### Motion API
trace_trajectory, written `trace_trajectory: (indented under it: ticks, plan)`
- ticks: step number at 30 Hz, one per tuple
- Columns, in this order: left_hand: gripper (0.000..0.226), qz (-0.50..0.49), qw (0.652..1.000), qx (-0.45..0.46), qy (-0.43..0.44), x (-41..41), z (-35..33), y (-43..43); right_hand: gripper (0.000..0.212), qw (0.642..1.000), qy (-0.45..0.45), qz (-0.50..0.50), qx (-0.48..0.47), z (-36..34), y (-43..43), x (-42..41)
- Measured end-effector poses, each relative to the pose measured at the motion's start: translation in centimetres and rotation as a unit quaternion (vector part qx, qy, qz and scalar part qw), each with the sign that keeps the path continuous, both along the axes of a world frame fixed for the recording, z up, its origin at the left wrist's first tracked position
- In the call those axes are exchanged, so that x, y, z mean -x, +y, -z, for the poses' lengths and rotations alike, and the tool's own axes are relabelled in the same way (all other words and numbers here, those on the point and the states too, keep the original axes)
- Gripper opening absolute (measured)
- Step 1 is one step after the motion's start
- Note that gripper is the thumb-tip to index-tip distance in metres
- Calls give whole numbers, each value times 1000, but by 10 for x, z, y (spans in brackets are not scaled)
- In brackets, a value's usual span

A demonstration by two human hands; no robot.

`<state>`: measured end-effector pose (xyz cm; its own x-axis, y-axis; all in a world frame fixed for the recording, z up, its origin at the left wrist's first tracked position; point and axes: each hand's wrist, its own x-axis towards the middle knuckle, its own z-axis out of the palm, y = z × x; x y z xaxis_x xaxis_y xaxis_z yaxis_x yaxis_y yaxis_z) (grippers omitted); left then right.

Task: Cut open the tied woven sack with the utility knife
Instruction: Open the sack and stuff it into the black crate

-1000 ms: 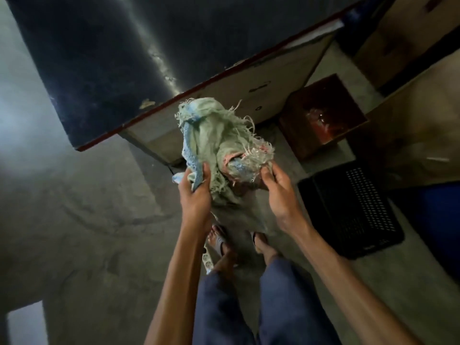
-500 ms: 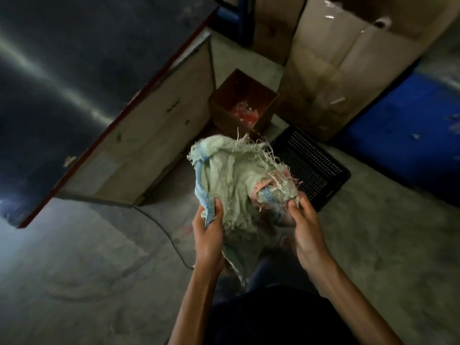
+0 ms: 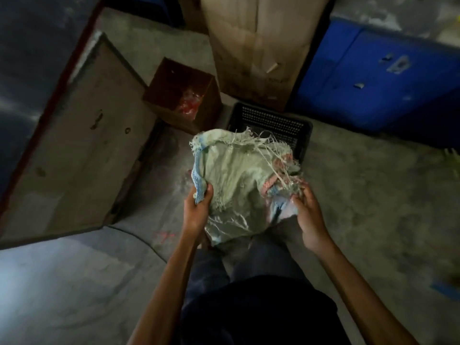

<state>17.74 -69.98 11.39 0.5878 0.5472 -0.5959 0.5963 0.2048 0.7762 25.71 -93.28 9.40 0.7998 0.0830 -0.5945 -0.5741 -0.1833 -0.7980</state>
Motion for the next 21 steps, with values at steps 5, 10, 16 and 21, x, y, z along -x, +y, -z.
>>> trace_trajectory:
  ticks: [5,10,16,21]
  plan:
    - [16,81,997,14,-1,-74,26,-14,30,997,-3,57,45,14,-2,-28]
    - [45,156,987,22,-20,-167,124,-12,37,992,-66,34,102,96,11,-75]
    - [50,180,983,-32,9,-289,294,0,58,968,-132,-83,196,262,38,-169]
    - [93,179,955,-216,93,-330,447,1,84,922,-154,-201,292,437,41,-223]
